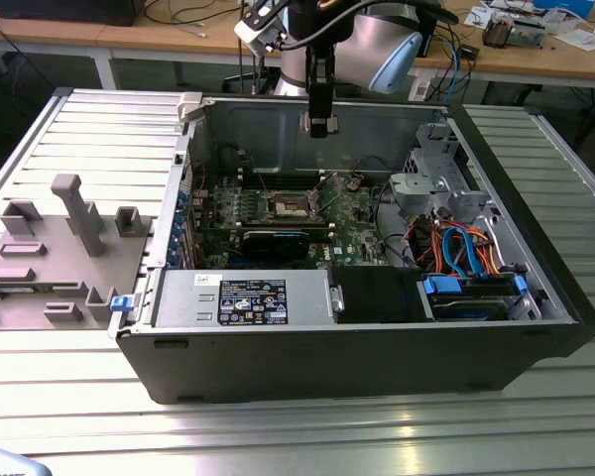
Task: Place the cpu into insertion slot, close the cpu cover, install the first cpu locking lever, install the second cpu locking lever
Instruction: 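Place the cpu into insertion slot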
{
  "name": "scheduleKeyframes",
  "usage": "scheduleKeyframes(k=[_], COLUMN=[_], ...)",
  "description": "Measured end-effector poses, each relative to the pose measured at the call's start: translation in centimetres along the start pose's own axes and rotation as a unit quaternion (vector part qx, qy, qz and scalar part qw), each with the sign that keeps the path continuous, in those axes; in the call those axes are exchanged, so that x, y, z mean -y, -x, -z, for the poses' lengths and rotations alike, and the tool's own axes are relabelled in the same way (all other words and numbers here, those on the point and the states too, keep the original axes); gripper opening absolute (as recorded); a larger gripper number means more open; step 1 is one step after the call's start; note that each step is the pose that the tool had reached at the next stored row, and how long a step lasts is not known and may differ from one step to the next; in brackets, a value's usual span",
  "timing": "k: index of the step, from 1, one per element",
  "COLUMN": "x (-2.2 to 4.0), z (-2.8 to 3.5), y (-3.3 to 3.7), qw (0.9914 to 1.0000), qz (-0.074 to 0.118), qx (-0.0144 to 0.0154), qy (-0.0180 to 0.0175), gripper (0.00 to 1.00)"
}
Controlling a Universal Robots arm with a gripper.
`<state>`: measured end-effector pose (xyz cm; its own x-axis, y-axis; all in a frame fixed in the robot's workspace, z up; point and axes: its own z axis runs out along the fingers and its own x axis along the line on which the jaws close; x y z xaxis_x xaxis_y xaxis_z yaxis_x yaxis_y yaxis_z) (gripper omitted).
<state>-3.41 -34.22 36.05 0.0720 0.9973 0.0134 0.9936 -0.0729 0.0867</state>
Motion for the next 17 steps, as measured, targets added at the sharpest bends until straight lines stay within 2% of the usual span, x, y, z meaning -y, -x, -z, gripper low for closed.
scheduleKeyframes(k=[4, 6, 17], x=[0.01, 0.14, 0.19], z=[-0.09, -1.55, -1.55], y=[0.0, 0.04, 0.15], qw=[1.0, 1.0, 1.0], qz=[0.0, 0.0, 0.001], qx=[0.0, 0.0, 0.0003], qy=[0.0, 0.0, 0.0], gripper=[0.55, 0.55, 0.55])
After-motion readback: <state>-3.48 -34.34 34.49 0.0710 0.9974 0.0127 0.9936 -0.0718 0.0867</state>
